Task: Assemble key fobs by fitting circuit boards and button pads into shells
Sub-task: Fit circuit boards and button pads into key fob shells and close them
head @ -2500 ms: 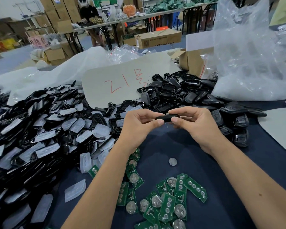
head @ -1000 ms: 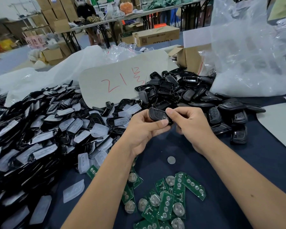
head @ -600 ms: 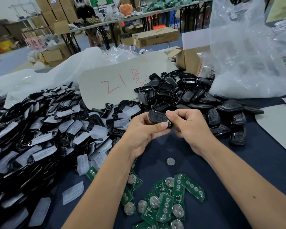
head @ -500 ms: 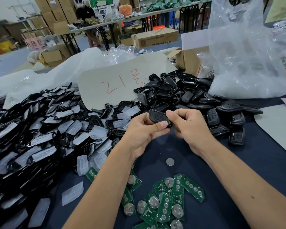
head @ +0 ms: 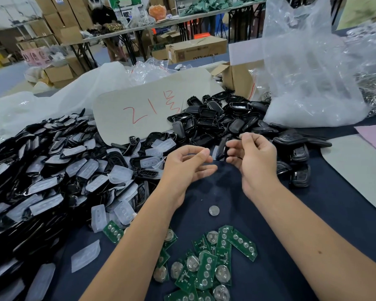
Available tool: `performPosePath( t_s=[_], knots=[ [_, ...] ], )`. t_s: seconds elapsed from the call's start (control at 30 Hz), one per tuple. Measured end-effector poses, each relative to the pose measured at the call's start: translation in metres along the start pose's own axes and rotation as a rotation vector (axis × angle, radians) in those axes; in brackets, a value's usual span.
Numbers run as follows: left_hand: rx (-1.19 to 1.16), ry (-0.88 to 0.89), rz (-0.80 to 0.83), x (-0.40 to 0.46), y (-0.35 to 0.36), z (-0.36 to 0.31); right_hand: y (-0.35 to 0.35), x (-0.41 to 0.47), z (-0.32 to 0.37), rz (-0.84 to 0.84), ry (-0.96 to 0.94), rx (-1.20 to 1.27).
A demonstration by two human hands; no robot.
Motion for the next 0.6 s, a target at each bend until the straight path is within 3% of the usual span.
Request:
performPosePath(
  t_s=[0.13,0.3,0.47,0.53,0.6],
  knots=[
    [0.061,0.015,0.004,-0.001,0.0,0.002,-0.001,-0.005,0.001,-0.047,-0.063,-0.139],
    [0.122,0.072,-0.129,0.001,-0.009,-0.003,-0.001,-0.004,0.005,-0.02,-0.16,-0.361],
    [-0.008,-0.028,-0.04,0.003,-0.002,-0.001,0.025,-0.018,0.014,0.219,-0.622,-0.989],
    [0.017,-0.038,-0.011,0.004,-0.002,-0.001,0.036,-0.025,0.008,0.333,-0.693,-1.243],
    [0.05,-0.044,0.0,0.004,-0.004,-0.001,0.037,-0.027,0.006,0.326,-0.697,-1.354]
  ],
)
Point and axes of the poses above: each hand's wrist, its own x-axis towards the middle knuckle, its own y-axis out of the palm, z = x × y, the point moved 6 cm from there along x, towards the middle knuckle, and after that the axes turned 11 degrees about -x, right-handed, at the moved point
